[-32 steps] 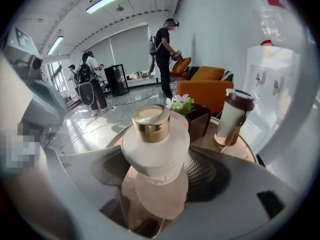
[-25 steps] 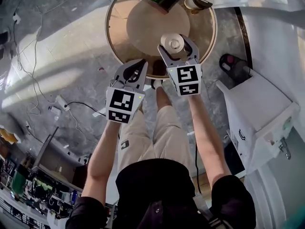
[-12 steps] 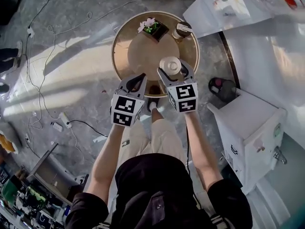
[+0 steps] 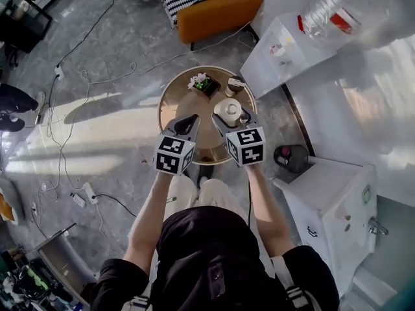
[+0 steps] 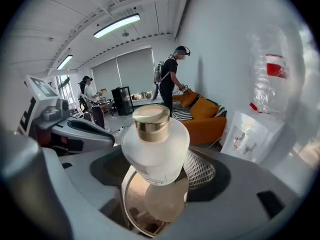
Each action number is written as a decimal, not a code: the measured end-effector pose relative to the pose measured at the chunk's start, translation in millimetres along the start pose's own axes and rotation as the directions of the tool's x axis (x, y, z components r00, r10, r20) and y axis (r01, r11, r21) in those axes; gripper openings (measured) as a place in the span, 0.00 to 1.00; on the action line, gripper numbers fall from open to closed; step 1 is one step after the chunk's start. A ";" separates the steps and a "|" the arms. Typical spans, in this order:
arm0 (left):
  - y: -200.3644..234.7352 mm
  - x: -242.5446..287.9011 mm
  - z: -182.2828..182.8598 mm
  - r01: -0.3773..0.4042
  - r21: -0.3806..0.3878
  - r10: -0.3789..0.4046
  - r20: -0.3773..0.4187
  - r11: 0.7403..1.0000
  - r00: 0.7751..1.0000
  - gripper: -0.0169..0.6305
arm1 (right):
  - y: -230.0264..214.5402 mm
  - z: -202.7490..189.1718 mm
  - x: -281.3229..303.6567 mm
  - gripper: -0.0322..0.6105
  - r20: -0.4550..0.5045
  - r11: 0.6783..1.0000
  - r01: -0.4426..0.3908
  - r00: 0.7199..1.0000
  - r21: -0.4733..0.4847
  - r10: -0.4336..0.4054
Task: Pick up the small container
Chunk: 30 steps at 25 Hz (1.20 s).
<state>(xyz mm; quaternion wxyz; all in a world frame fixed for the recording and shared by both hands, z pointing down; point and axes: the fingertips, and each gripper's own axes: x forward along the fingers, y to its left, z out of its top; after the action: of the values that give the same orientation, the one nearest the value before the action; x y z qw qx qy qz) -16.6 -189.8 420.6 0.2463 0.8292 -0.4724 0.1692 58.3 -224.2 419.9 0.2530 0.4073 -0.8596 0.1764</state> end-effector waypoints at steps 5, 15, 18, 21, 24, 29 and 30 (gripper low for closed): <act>-10.7 -22.6 21.7 0.004 -0.008 -0.004 -0.008 1.000 1.000 0.05 | 16.0 22.6 -25.5 0.56 -0.015 0.999 -0.041 0.999 -0.018 0.041; -8.0 -69.5 79.4 -0.028 0.014 0.027 0.057 1.000 0.998 0.05 | 44.4 92.1 -58.3 0.56 0.001 0.995 -0.088 0.996 -0.044 0.088; -10.1 -74.4 91.6 -0.025 0.017 0.024 0.073 1.000 0.997 0.05 | 44.8 110.0 -66.0 0.56 0.017 0.995 -0.086 0.996 -0.050 0.087; -11.6 -79.2 98.6 -0.022 0.022 0.020 0.075 1.000 0.997 0.05 | 48.6 121.0 -71.7 0.56 0.027 0.994 -0.092 0.995 -0.051 0.093; -13.2 -80.8 105.4 -0.023 0.030 0.021 0.078 0.999 0.997 0.05 | 50.7 125.6 -75.9 0.56 0.028 0.992 -0.106 0.994 -0.062 0.108; -14.6 -84.7 107.7 -0.026 0.031 0.024 0.076 0.999 0.997 0.05 | 53.3 124.9 -78.9 0.56 0.033 0.992 -0.111 0.993 -0.056 0.113; -15.7 -84.7 106.9 -0.026 0.030 0.024 0.076 0.999 0.997 0.05 | 52.8 123.4 -79.3 0.56 0.032 0.992 -0.109 0.993 -0.058 0.111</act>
<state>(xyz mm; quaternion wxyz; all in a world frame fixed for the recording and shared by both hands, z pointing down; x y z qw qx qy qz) -39.9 -184.4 285.5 0.2132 0.8327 -0.4891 0.1482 23.4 -206.7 268.9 0.2392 0.3550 -0.8897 0.1586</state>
